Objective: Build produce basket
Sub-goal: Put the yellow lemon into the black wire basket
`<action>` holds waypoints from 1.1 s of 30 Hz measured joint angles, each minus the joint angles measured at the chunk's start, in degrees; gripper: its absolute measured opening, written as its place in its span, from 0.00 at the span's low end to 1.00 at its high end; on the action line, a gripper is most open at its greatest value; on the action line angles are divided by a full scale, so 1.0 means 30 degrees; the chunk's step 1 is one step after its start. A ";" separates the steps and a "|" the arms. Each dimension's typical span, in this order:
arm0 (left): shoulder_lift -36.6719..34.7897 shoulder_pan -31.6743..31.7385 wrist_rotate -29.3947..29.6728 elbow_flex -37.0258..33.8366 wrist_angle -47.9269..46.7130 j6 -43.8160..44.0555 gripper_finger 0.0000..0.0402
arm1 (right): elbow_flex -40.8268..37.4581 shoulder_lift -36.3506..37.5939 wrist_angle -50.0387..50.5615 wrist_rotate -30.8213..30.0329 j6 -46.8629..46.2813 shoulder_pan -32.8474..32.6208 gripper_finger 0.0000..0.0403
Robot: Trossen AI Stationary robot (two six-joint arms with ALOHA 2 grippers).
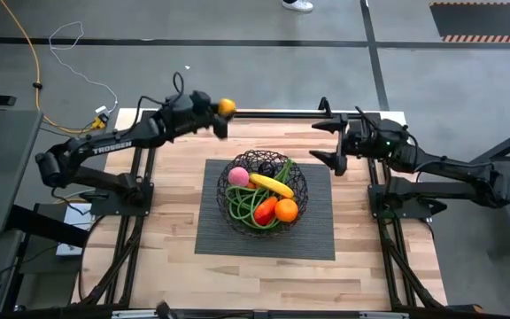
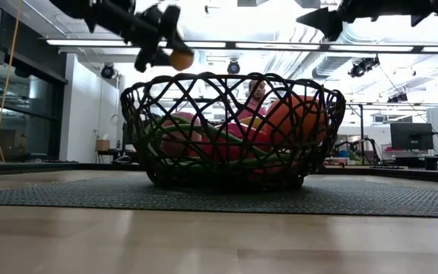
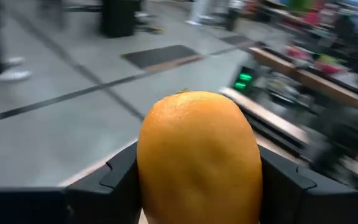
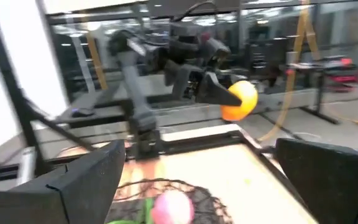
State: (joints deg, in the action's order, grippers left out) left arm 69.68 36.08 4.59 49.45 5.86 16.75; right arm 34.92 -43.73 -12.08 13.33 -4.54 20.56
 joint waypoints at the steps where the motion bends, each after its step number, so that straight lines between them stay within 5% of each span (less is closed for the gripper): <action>1: -0.0158 -0.0702 -0.0068 0.0000 0.0018 -0.0206 0.53 | 0.0000 0.0013 0.0035 0.0437 -0.0097 -0.0009 0.99; 6: -0.0611 -0.4857 -0.0174 0.0000 0.0257 -0.0716 0.53 | 0.0000 -0.0006 0.0699 0.2304 -0.0327 0.0020 0.99; 16: -0.0617 -1.1209 0.2001 0.0000 0.0165 -0.1160 0.53 | 0.0000 -0.0006 0.1327 0.2417 -0.0327 0.0020 0.99; 20: -0.0617 -1.1816 0.3301 0.0000 -0.0020 -0.1625 0.53 | 0.0000 -0.0006 0.1358 0.2417 -0.0327 0.0020 0.99; 24: -0.0607 -1.1779 0.2560 0.0062 -0.0469 -0.3035 0.54 | 0.0000 -0.0006 0.1393 0.2306 -0.0327 0.0020 0.99; 33: 0.2685 -1.1817 0.1283 0.3712 -0.7561 -0.5101 0.54 | 0.0000 -0.0006 0.1455 0.2219 -0.0327 0.0028 0.99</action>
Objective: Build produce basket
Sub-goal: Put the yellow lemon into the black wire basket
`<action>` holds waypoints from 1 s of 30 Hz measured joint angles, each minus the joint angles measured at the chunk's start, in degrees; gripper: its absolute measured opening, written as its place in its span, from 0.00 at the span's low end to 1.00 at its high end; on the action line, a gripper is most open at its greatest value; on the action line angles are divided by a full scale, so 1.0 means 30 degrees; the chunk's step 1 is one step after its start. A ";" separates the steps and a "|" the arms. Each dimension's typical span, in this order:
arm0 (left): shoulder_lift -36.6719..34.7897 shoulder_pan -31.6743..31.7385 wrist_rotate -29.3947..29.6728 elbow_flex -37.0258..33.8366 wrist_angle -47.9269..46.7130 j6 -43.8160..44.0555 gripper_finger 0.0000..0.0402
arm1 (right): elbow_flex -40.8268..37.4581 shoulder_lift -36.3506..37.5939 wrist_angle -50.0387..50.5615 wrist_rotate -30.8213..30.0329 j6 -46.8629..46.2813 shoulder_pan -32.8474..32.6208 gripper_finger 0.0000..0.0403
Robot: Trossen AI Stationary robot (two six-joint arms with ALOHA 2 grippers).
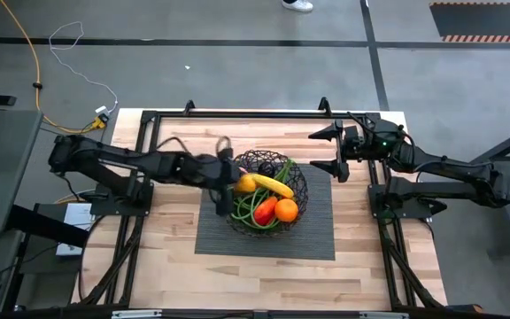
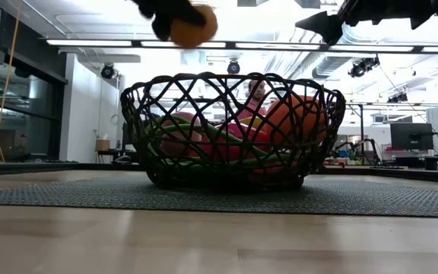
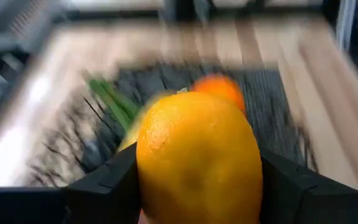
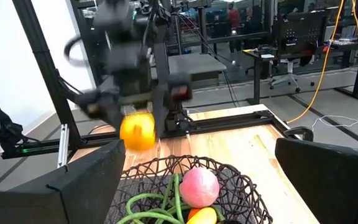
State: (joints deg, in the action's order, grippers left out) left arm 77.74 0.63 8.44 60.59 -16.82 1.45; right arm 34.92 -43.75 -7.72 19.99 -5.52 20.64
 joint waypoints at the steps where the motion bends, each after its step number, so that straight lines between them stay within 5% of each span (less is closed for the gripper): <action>1: 0.0495 -0.0017 -0.0255 0.0065 -0.0529 -0.0139 0.54 | 0.0000 0.0000 0.0011 -0.0006 0.0000 0.0000 0.99; 9: 0.3800 -0.0003 -0.0610 0.0128 -0.0962 -0.0211 0.55 | -0.0007 0.0000 0.0199 -0.0014 0.0000 0.0000 0.99; 19: 0.4985 0.0048 -0.1140 0.0118 -0.2164 0.0565 0.56 | -0.0015 -0.0007 0.0441 -0.0021 -0.0299 0.0000 0.99; 30: 0.5354 0.0426 -0.1601 0.0481 -0.2587 0.1809 0.80 | -0.0022 -0.0002 0.0667 -0.0021 -0.0306 0.0000 0.99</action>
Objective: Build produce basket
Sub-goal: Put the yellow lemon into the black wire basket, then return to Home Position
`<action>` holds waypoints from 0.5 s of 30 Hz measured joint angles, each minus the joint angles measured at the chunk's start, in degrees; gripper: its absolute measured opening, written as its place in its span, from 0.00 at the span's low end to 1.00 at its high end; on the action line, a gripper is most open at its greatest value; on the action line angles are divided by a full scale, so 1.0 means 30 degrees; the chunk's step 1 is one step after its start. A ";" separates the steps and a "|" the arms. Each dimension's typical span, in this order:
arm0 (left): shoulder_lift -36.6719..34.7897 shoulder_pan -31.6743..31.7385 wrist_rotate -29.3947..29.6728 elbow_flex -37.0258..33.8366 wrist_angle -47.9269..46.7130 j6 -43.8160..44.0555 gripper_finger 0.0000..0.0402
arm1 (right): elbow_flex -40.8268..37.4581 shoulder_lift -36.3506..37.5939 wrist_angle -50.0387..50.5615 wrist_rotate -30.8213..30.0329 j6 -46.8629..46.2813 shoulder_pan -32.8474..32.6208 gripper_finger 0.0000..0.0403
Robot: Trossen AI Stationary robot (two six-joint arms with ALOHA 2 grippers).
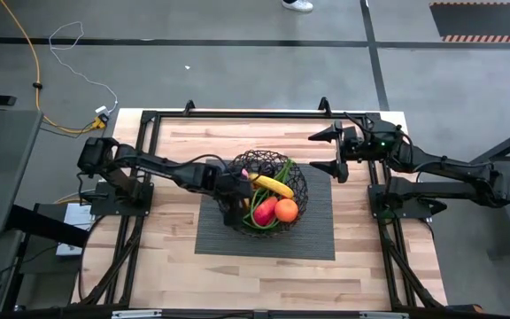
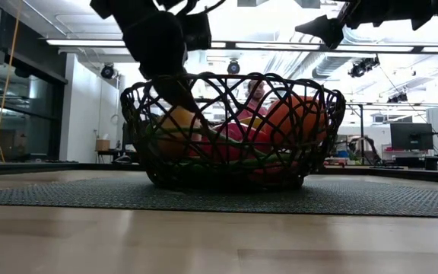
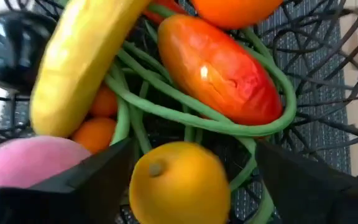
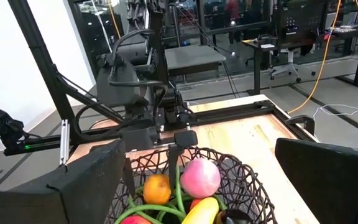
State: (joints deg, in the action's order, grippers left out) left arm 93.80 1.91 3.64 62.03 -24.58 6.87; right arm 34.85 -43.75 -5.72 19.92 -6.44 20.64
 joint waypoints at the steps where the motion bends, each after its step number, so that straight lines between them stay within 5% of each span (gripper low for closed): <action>1: -0.0015 0.0032 0.0013 0.0227 -0.0254 0.0000 0.83 | 0.0000 -0.0006 0.0000 0.0007 0.0000 0.0000 0.99; 7: -0.0098 0.0575 0.0140 0.1719 -0.1743 -0.1358 0.93 | 0.0000 0.0002 -0.0044 0.0014 0.0002 0.0000 0.99; 15: -0.3434 0.2108 0.0146 0.2457 -0.1329 -0.1425 0.89 | 0.0000 0.0002 -0.0443 0.0086 0.0153 -0.0007 0.99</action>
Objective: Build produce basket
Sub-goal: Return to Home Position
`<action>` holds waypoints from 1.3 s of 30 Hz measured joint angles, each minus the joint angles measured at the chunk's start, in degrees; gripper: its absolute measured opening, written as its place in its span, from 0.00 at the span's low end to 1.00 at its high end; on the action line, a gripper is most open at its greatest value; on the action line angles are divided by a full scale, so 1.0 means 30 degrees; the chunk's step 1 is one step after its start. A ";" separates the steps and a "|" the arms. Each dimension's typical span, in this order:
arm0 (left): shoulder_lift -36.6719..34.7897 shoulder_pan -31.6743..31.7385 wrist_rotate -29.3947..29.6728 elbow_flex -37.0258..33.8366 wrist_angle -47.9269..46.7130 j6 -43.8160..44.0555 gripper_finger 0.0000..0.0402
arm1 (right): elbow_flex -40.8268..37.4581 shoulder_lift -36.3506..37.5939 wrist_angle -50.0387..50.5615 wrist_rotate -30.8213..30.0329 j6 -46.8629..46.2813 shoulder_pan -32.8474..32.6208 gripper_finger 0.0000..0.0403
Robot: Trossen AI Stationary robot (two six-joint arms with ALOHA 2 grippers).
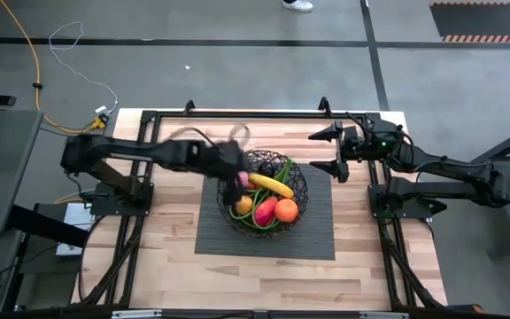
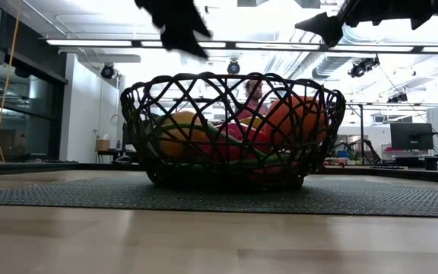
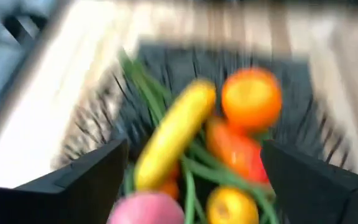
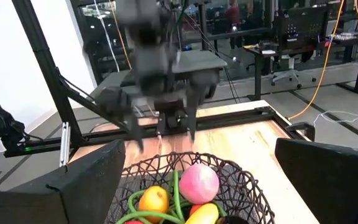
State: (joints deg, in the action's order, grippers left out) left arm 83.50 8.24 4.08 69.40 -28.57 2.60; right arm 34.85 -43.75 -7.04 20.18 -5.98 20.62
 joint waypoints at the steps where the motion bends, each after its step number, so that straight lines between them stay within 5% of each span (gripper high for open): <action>1: -0.0694 0.0182 0.0000 -0.0022 0.0469 0.0098 0.88 | 0.0000 0.0000 -0.0089 0.0001 0.0007 0.0007 0.99; 10: -0.7524 0.0763 0.0953 -0.6905 1.0986 0.2298 0.71 | 0.0000 0.0000 -0.0242 0.0060 0.0007 -0.0007 0.99; 17: -1.1513 0.0770 0.2003 -1.2256 1.5924 0.3281 0.49 | 0.0000 0.0000 -0.0308 0.0074 0.0007 -0.0007 0.99; 26: -1.3227 0.0770 -0.0037 -1.2894 1.4880 0.0109 0.04 | 0.0000 0.0000 -0.0315 0.0074 0.0010 -0.0007 0.99; 39: -1.4381 0.0772 -0.1668 -1.2901 1.3723 0.1013 0.00 | 0.0000 0.0000 -0.0315 0.0074 0.0015 -0.0007 0.99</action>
State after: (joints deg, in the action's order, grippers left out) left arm 40.35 10.55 -0.93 30.70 12.60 5.64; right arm 34.85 -43.75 -7.99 20.40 -5.93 20.60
